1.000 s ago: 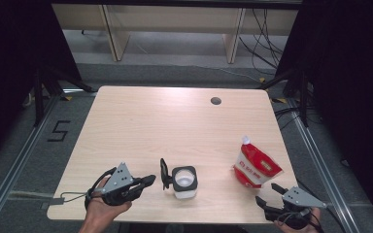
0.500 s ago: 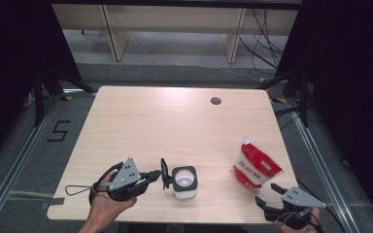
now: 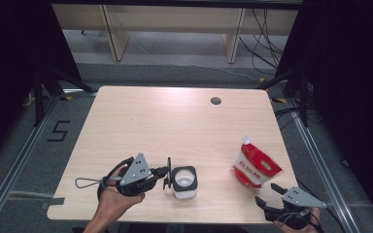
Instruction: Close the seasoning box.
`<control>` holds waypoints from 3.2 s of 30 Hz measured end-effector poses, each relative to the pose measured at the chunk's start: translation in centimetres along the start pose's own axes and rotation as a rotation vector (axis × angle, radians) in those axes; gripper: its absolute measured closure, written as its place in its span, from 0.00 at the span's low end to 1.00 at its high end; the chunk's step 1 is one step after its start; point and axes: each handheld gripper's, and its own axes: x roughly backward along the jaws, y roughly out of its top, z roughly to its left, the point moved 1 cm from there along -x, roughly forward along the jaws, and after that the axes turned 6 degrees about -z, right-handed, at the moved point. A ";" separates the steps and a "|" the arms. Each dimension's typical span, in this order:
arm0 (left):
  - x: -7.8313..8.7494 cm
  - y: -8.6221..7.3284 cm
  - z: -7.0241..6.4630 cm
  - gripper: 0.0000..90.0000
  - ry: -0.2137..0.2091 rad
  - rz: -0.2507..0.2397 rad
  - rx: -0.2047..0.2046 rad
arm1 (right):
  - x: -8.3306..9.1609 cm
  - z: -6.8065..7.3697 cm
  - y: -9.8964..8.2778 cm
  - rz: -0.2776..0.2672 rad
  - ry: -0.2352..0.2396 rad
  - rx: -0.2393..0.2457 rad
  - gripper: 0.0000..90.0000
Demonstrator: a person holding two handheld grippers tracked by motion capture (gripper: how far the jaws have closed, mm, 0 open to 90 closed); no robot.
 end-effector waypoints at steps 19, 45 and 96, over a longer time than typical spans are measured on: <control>-4.2 -0.6 -0.7 0.98 -0.073 0.059 0.005 | 0.0 -0.1 0.0 -0.013 0.008 0.008 0.30; -5.2 -1.5 -1.3 0.90 -0.120 0.070 0.039 | 0.0 -0.1 0.1 -0.021 -0.002 0.006 0.29; 2.5 -9.1 0.5 0.33 0.038 0.076 0.288 | 0.0 0.2 0.0 -0.006 0.008 -0.010 0.29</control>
